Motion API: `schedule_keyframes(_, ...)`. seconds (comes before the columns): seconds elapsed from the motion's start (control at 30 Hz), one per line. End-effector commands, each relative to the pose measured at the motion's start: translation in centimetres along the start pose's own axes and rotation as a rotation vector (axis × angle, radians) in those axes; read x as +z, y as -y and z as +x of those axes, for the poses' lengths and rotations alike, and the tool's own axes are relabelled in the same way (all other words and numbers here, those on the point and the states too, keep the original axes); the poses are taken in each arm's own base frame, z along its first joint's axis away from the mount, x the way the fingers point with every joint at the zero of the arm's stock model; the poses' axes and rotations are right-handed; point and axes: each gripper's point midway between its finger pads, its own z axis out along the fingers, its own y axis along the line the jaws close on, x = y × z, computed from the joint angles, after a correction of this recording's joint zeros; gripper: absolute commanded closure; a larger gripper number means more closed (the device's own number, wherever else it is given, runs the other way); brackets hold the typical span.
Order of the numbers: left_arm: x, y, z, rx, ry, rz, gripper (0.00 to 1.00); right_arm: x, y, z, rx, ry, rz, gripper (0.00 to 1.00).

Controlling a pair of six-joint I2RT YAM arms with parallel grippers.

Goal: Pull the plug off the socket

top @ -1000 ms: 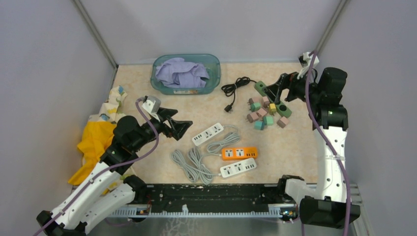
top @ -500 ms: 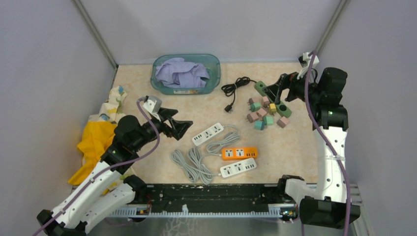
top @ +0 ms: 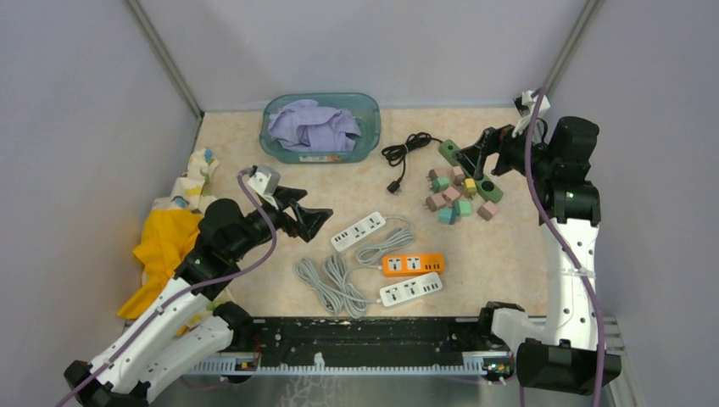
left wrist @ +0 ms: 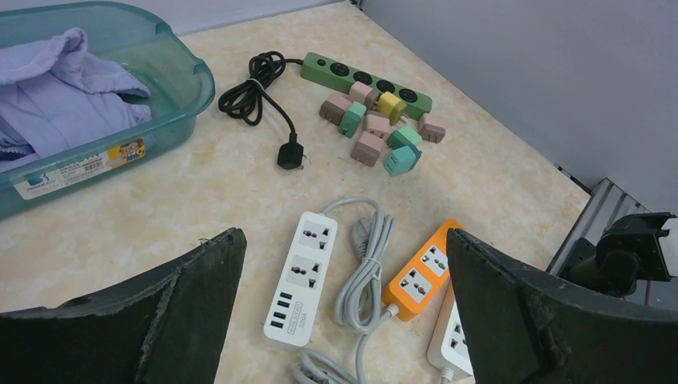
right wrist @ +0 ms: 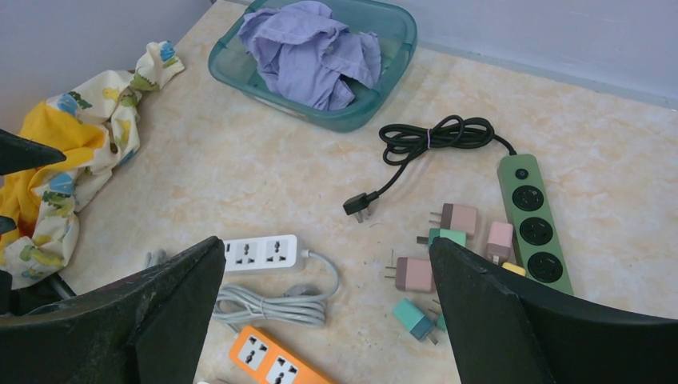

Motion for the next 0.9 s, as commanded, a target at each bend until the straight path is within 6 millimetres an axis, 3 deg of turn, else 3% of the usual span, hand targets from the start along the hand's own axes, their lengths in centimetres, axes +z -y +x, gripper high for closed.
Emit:
schedule_keyframes(0.0, 0.01, -0.38, 0.11, 0.012, 0.008, -0.01, 0.0, -1.02, -0.81, -1.74, -0.057, 0.051, 0.0, 0.01)
schedule_keyframes(0.87, -0.01, -0.55, 0.49, 0.013, 0.0, -0.014, 0.0, -1.05, -0.67, -1.45, -0.057, 0.051, 0.01, 0.01)
